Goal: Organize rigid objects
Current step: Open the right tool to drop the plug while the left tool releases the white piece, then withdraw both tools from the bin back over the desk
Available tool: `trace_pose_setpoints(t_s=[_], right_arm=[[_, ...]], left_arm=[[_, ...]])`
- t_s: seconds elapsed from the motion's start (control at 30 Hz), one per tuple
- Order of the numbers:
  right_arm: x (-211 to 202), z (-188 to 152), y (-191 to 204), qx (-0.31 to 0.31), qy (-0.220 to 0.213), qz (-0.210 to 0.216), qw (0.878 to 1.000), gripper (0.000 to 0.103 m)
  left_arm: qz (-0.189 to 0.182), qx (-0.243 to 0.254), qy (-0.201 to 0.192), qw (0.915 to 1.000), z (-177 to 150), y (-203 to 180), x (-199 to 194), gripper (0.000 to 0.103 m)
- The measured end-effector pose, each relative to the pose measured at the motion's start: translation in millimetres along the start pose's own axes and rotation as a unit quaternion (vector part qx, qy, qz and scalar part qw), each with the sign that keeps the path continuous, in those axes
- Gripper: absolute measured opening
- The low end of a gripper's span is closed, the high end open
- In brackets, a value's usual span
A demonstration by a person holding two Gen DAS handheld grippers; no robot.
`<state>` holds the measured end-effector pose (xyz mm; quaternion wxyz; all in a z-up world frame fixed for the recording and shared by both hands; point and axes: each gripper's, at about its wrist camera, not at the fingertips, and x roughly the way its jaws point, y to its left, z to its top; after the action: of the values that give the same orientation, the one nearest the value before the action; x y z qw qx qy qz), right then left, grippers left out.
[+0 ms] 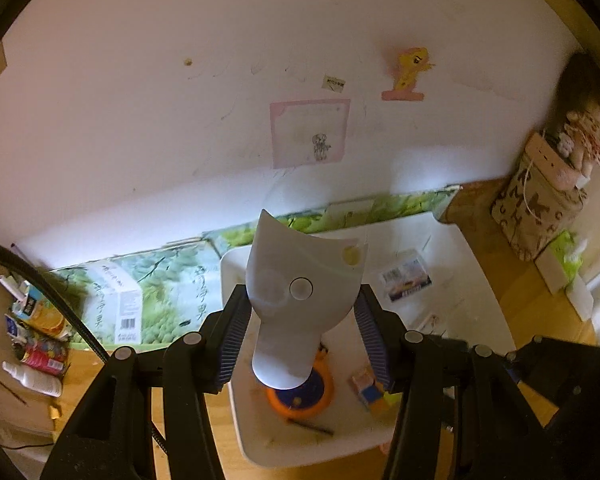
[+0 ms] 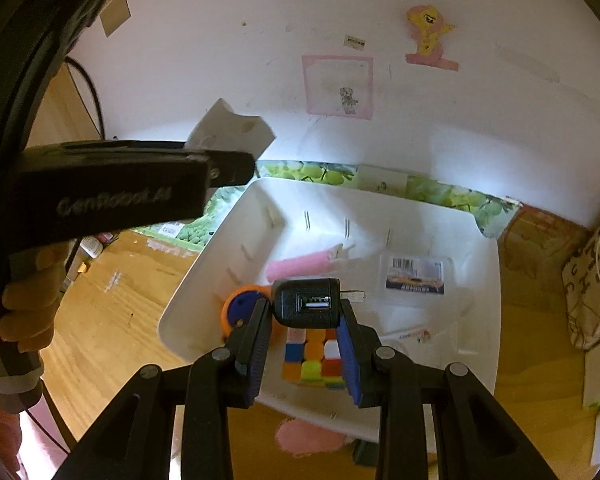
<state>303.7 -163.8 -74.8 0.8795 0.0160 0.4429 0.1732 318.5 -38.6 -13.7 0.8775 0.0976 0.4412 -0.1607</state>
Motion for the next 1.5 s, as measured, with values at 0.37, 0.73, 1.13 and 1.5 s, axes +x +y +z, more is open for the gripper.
trace_pose_setpoints(t_s=[0.37, 0.73, 1.13, 1.5], right_arm=[[12.2, 1.5, -7.7, -0.014, -0.021, 0.002, 1.000, 0.033], [-6.6, 0.6, -9.5, 0.008, -0.037, -0.018, 0.999, 0.061], [-49.7, -11.7, 0.5, 0.036, -0.088, -0.045, 0.994, 0.078], [-72.3, -58.1, 39.3, 0.040, -0.090, -0.103, 0.990, 0.080]], left_arm=[[-0.004, -0.048, 0.010, 0.9988, 9.4, 5.4, 36.5, 0.060], [-0.003, -0.065, 0.005, 0.9978, 9.6, 9.0, 27.7, 0.080], [-0.015, -0.049, -0.019, 0.9985, -8.7, 11.1, -14.2, 0.080], [-0.027, -0.029, -0.063, 0.9973, -45.9, 12.1, -64.9, 0.081]])
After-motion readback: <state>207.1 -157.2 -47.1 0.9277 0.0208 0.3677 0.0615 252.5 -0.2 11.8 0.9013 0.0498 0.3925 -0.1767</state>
